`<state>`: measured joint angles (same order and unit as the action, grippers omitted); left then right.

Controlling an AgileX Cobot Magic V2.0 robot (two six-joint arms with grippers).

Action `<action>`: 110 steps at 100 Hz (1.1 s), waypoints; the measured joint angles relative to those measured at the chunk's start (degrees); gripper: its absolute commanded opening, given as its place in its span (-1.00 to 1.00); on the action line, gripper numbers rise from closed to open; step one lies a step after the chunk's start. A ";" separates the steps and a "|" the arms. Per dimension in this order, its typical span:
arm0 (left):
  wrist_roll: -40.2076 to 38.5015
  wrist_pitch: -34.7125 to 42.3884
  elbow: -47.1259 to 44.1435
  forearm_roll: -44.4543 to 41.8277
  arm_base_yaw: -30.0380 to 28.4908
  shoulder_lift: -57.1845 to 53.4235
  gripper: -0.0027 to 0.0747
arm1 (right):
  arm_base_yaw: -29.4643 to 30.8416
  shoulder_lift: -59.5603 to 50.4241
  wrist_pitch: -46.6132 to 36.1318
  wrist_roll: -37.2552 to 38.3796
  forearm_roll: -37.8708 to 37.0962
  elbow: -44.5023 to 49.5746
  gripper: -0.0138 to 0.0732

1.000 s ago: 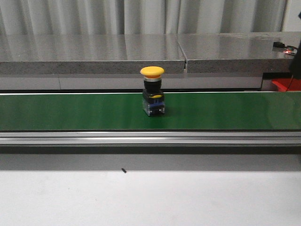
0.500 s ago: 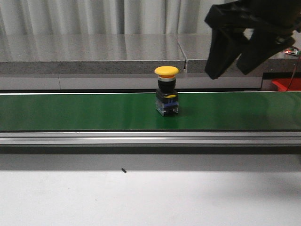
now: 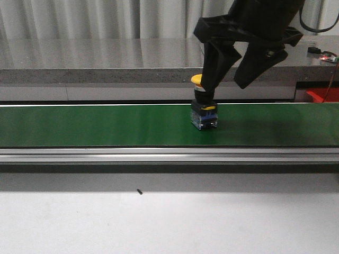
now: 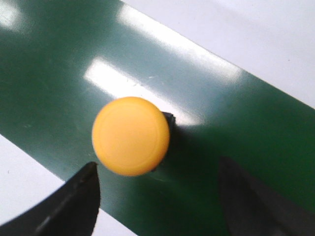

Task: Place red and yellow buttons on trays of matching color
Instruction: 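Move the right gripper down over the second yellow button on the belt, then close the right gripper on the second yellow button and lift it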

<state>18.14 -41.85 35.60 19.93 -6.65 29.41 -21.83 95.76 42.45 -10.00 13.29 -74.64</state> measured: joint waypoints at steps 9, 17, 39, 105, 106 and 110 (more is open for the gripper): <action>0.00 0.00 0.00 0.00 0.00 0.00 -0.98 | 0.00 0.46 0.10 0.00 0.09 -0.34 0.49; 0.00 0.00 0.00 0.00 0.00 0.00 -0.98 | 0.00 0.56 0.10 0.00 0.12 -0.34 0.49; 0.00 0.00 0.00 0.00 0.00 0.00 -0.98 | 0.00 1.11 -0.48 0.00 0.22 -0.46 0.49; 0.00 0.00 0.00 0.00 0.00 0.00 -0.98 | 0.53 1.79 1.22 0.79 0.11 -0.48 -0.12; 0.00 0.00 0.00 0.00 0.00 0.00 -0.98 | 0.68 1.67 1.48 0.82 0.11 -0.48 -0.12; 0.00 0.00 0.00 0.00 0.00 0.00 -0.98 | 1.07 0.95 2.23 0.94 0.11 -0.48 -0.12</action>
<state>18.14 -41.85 35.60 19.93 -6.65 29.41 -20.75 96.71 44.68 -9.06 13.40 -75.12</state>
